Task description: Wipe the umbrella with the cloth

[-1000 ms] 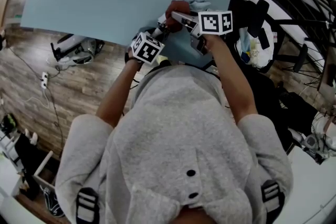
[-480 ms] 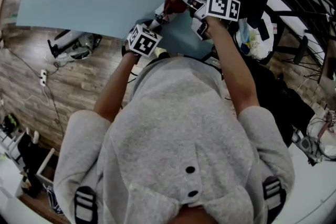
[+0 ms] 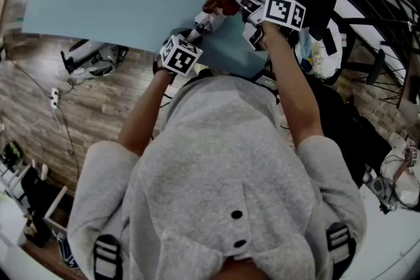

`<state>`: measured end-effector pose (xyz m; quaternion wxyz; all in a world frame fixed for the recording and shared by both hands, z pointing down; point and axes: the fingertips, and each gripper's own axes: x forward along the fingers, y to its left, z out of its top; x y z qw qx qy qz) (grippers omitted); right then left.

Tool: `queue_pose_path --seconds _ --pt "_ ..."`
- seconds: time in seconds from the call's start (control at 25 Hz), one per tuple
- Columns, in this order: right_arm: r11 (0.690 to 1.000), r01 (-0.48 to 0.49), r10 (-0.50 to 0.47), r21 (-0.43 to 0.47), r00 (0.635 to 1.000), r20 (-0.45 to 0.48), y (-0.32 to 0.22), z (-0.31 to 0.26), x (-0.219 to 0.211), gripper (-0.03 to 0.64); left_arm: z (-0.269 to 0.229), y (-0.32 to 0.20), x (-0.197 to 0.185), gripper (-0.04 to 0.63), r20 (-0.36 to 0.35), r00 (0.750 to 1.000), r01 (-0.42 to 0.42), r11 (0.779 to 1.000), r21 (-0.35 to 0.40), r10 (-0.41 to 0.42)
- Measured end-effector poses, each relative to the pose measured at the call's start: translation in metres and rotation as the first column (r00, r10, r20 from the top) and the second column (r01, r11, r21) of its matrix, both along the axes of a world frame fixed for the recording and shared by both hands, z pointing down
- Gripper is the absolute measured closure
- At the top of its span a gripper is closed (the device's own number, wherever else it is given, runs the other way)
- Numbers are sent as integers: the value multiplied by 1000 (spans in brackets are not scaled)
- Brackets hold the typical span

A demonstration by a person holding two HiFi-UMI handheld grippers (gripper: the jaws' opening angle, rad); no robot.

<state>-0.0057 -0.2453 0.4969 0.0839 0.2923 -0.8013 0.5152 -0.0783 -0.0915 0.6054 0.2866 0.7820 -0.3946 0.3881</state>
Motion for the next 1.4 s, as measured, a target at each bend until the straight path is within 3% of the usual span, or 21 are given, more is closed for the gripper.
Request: queue_pose_path --seconds 0.96,1.4 --pt "993 -99 106 69 989 -104 -22 -7 39 534 2 3 -8 436 22 1000 -7 1000 7 7" --pt "971 -136 187 196 942 -277 -47 -19 85 534 -3 0 -2 437 33 999 -18 1000 18 18"
